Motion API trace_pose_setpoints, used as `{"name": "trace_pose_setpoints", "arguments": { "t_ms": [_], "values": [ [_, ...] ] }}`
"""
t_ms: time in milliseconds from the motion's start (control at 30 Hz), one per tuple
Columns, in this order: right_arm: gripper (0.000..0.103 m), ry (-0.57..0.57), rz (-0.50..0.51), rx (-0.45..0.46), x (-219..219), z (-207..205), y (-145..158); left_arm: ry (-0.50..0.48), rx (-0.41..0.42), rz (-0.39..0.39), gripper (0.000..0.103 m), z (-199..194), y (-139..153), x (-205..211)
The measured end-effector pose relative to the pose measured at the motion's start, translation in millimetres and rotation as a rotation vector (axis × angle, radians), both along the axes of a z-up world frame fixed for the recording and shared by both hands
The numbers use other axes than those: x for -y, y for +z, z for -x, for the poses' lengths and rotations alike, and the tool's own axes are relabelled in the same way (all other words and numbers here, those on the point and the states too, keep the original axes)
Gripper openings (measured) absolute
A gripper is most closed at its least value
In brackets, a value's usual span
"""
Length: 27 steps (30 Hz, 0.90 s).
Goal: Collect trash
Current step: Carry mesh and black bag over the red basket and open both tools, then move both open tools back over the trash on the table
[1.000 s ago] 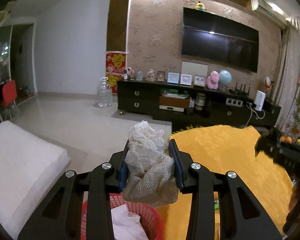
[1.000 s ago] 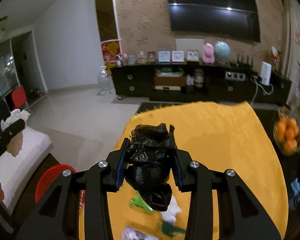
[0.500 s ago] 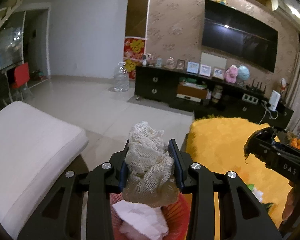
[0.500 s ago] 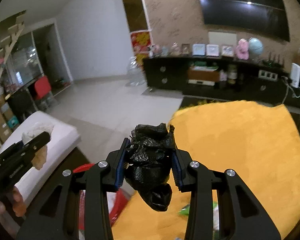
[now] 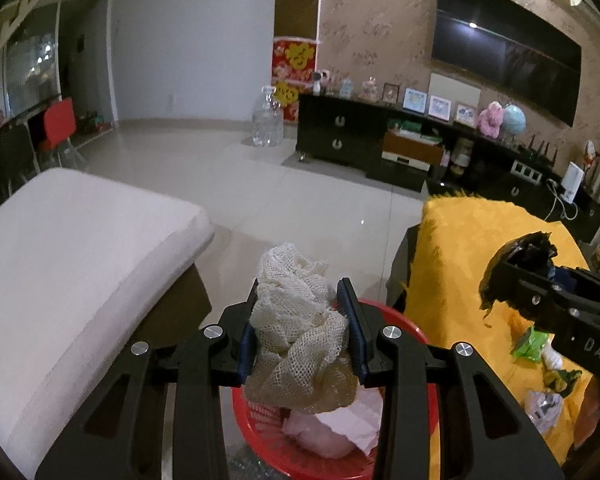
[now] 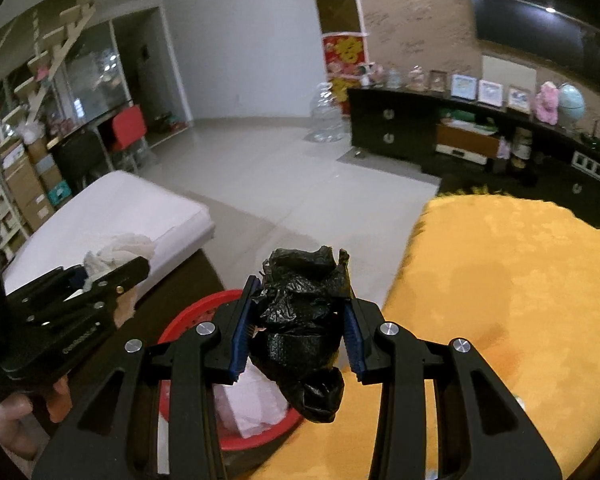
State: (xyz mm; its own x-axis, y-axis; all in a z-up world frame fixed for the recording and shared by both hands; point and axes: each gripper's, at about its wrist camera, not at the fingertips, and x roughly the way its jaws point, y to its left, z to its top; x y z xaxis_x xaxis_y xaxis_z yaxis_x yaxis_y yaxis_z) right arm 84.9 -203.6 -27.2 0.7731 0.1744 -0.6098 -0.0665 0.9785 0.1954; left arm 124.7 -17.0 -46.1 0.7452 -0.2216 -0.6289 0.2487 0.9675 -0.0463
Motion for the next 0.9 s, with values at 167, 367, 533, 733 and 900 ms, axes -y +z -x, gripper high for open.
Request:
{"name": "trace_pose_setpoints", "arguments": {
  "t_ms": [167, 367, 533, 733, 900],
  "values": [
    [0.039, 0.049, -0.018, -0.050, -16, -10, -14, 0.008, -0.050, 0.009, 0.035, -5, -10, -7],
    [0.063, 0.076, -0.082, -0.094, -19, -17, -25, 0.004, -0.093, 0.018, 0.044, -9, -16, -6],
    [0.066, 0.062, -0.112, -0.093, -12, -15, -24, 0.029, -0.080, 0.063, 0.076, -7, -10, -12],
    [0.067, 0.020, -0.118, -0.071, 3, -7, -20, 0.043, -0.064, 0.065, 0.082, -8, -4, -10],
    [0.072, -0.033, -0.117, -0.053, 22, 0, -17, 0.046, -0.056, 0.071, 0.084, -9, 0, -4]
  ]
}}
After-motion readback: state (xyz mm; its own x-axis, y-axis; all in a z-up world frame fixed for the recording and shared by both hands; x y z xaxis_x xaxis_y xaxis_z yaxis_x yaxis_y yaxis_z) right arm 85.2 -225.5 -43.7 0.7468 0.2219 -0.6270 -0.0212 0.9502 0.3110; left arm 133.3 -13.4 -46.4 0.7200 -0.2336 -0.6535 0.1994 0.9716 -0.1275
